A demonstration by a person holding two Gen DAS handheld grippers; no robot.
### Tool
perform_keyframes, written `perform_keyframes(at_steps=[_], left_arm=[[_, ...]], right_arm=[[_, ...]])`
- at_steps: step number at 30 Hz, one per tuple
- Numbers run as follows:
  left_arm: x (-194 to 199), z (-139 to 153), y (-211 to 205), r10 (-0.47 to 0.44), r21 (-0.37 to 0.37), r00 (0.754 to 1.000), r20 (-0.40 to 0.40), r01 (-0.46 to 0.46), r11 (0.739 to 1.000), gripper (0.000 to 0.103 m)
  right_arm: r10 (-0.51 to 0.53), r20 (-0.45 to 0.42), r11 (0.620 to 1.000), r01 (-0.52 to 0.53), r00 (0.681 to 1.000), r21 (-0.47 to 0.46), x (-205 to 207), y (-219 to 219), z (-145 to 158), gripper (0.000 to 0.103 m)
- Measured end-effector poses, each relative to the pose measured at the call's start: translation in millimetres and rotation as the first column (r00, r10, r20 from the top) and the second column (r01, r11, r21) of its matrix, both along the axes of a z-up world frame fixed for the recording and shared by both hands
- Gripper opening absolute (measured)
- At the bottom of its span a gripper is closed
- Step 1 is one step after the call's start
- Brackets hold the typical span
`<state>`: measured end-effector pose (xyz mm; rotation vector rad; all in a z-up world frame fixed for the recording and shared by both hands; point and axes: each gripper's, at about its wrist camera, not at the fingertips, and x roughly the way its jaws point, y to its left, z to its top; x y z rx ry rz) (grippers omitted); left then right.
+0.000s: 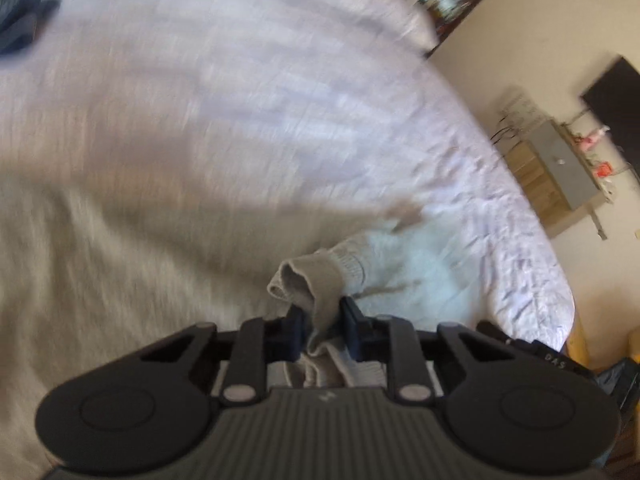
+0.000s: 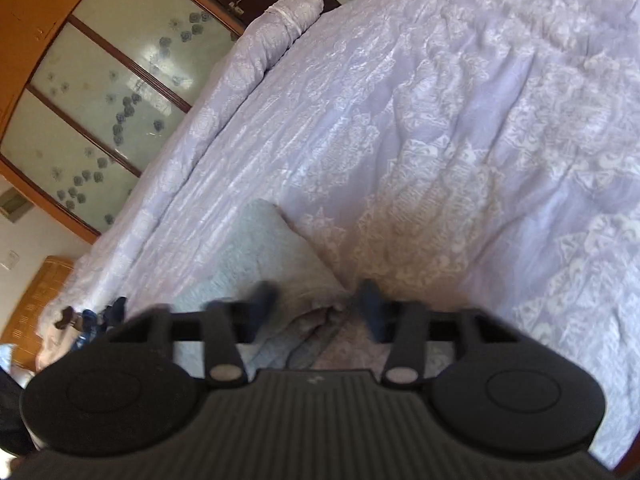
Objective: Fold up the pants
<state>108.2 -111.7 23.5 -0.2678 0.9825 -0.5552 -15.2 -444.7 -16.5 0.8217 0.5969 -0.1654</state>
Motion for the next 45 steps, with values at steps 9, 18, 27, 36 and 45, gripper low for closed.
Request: perform_keyframes(at_steps=[9,18,27,36,45], left_arm=[[1.2,-34.9,1.5,0.050,0.122,0.998,0.046,-0.055,0.991,0.022],[-17.6,6.9,27.8,0.141,0.046,0.987,0.071,-0.144,0.988,0.036],[-2.1,-4.2,-20.5,0.002,0.048,0.999,0.034,-0.004,0.999,0.036],[3.9,-24.9,-7.2,0.010,0.043,0.998,-0.061,-0.007,0.999,0.034],[-39.4,-14.1,89.6,0.172,-0.017,0.983,-0.070,-0.173,0.985,0.055]], right_arm=[[0.038,-0.018,0.990,-0.040,0.999,-0.133,8.3,21.4,-0.3,0.016],[-0.061,0.135,0.976,0.088,0.989,-0.201,-10.0,14.0,40.3,0.038],[0.268,0.022,0.961,-0.266,0.963,-0.071,91.2,38.5,23.9,0.035],[0.207,-0.049,0.977,-0.203,0.977,0.068,103.5,16.1,-6.3,0.003],[-0.081,0.075,0.993,0.074,0.994,0.091,-14.1,-8.8,33.9,0.044]])
